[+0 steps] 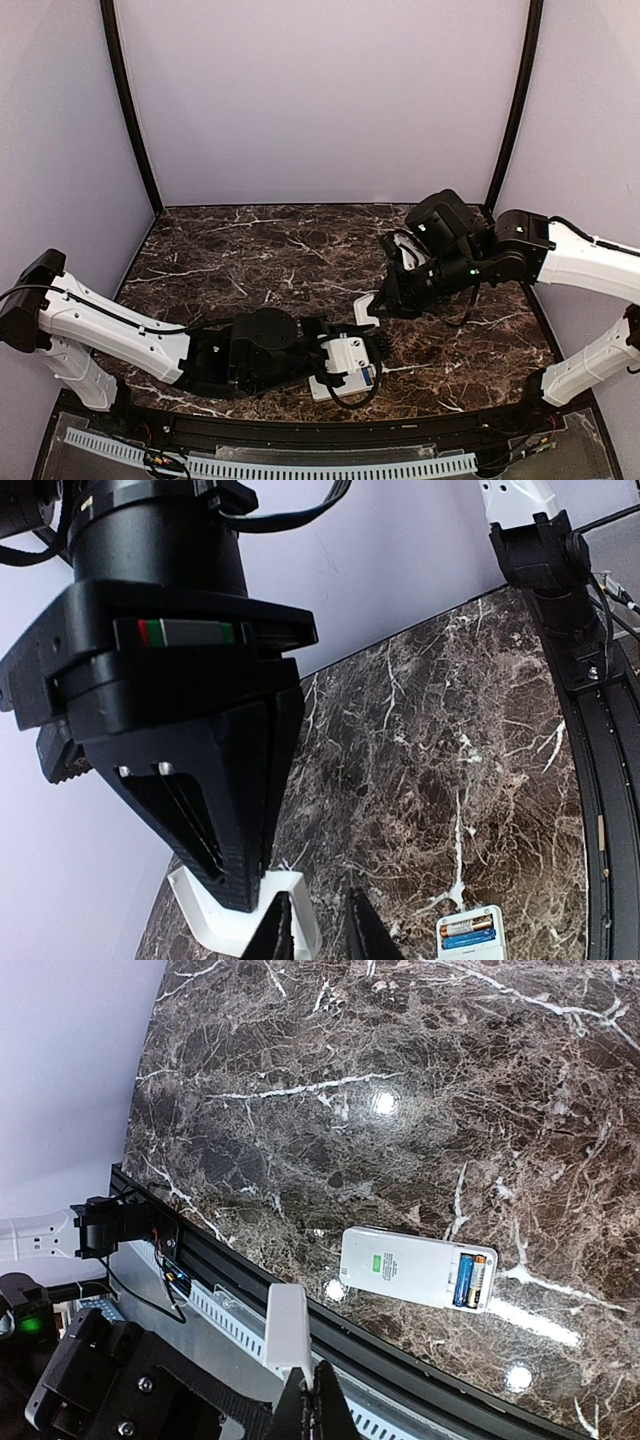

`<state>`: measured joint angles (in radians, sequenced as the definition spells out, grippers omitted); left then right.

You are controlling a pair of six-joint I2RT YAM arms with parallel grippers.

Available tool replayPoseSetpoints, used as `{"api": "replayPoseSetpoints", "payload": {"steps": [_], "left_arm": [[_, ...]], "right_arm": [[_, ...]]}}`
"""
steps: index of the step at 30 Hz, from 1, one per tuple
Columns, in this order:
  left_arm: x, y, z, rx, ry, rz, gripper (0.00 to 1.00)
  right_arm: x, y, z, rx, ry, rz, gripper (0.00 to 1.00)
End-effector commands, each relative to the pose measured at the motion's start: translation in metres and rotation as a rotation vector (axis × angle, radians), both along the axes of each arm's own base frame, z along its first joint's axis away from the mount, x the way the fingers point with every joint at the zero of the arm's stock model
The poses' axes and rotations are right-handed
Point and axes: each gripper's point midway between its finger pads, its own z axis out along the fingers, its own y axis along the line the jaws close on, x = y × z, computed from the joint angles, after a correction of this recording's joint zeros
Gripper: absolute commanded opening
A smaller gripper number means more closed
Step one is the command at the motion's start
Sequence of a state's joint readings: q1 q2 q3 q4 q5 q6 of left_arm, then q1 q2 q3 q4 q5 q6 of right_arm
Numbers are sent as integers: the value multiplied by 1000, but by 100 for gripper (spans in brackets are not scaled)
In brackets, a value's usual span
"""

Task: Load the batteries into the remote control
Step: Pass from the right arm to the left

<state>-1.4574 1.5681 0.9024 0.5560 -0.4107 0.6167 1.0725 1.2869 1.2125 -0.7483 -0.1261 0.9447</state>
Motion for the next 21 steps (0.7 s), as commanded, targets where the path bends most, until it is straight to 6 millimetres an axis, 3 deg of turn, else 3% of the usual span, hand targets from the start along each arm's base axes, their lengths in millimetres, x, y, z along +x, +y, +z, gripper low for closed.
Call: {"api": "replayPoseSetpoints", "payload": {"steps": [1, 15, 21], "left_arm": [[8, 0, -3, 21, 29, 35, 16], [17, 3, -4, 26, 42, 69, 11], [19, 3, -1, 20, 38, 74, 0]], "right_arm": [[4, 1, -1, 5, -8, -16, 0], [5, 2, 0, 9, -10, -16, 0], [5, 4, 2, 24, -12, -9, 0]]}}
